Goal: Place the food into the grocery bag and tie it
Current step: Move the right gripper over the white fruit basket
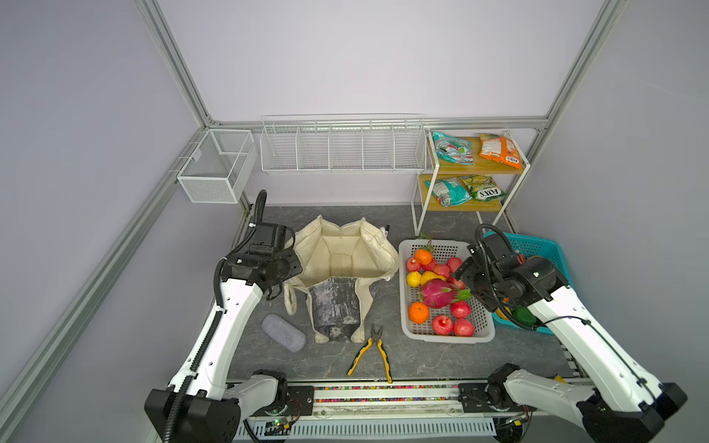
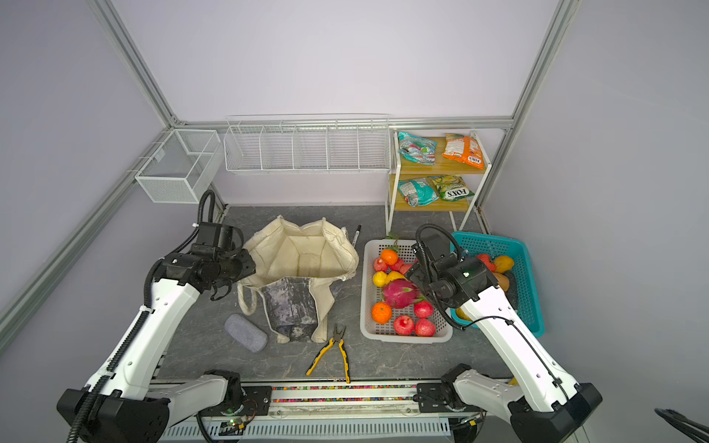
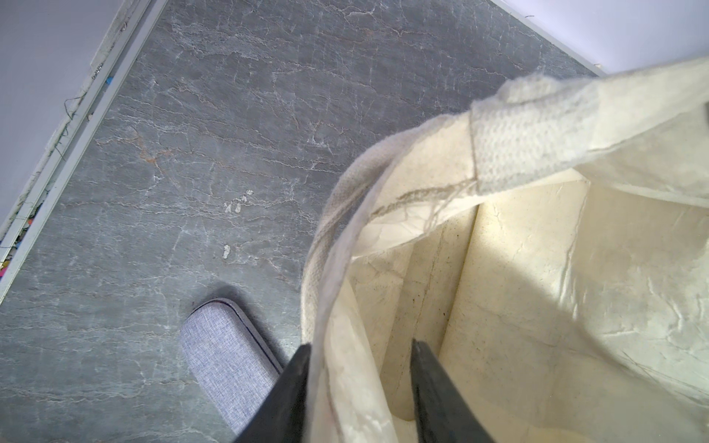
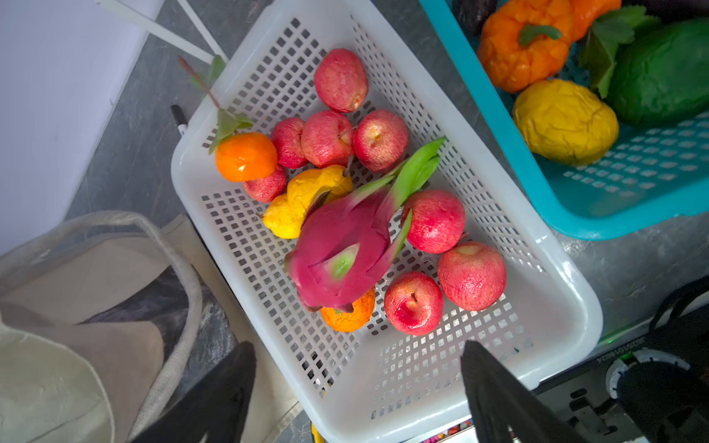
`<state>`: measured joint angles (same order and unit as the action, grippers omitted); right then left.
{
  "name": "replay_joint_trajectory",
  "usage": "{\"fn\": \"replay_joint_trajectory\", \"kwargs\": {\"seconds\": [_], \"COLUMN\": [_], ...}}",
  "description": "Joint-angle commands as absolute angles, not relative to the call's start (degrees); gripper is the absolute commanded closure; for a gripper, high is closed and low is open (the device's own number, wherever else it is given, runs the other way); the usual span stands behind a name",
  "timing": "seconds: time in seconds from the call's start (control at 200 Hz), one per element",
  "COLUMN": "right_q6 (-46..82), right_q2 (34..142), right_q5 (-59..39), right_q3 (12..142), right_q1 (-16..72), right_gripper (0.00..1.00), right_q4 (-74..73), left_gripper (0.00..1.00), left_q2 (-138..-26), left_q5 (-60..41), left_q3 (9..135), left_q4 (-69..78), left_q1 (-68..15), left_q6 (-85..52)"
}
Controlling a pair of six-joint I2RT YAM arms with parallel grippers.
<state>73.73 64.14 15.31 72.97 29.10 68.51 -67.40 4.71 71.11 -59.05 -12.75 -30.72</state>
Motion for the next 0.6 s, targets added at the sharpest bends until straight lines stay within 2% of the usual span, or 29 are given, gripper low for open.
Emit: {"fn": "replay_joint_trajectory", "kwargs": {"seconds": [0.0, 0.155, 0.18, 0.19, 0.21, 0.595], "right_q6": [82.4, 89.9, 90.6, 90.9, 91.3, 93.8], "right_q2": [64.2, 61.7, 61.2, 61.0, 60.8, 61.6], "right_q5": [12.0, 10.6, 10.2, 9.9, 9.3, -4.4], "right_q3": [71.3, 66.7, 65.8, 65.4, 64.8, 55.5], "right_q1": [28.1, 27.1, 26.6, 26.3, 25.8, 15.0], "right_gripper": [0.1, 0.0, 0.06, 0.11, 0.12, 0.1], "right_q4": [69.6, 66.8, 65.8, 65.3, 64.6, 51.3], "left_gripper": [0.57, 0.53, 0.52, 0.52, 0.52, 0.49], "left_q2": [-66.8, -66.8, -66.8, -66.8, -66.8, -67.5], "left_q5": [5.6, 5.6, 5.6, 5.6, 5.6, 5.2], "left_q3": [71.2, 71.4, 71.4, 71.5, 71.4, 72.3], "left_q4": [-60.9, -60.7, -60.7, -60.7, -60.6, -60.7], "left_q1": [-12.6, -12.6, -12.6, -12.6, -12.6, -12.6], "left_q6": [-29.5, -29.4, -29.4, -29.4, -29.4, -28.7]}}
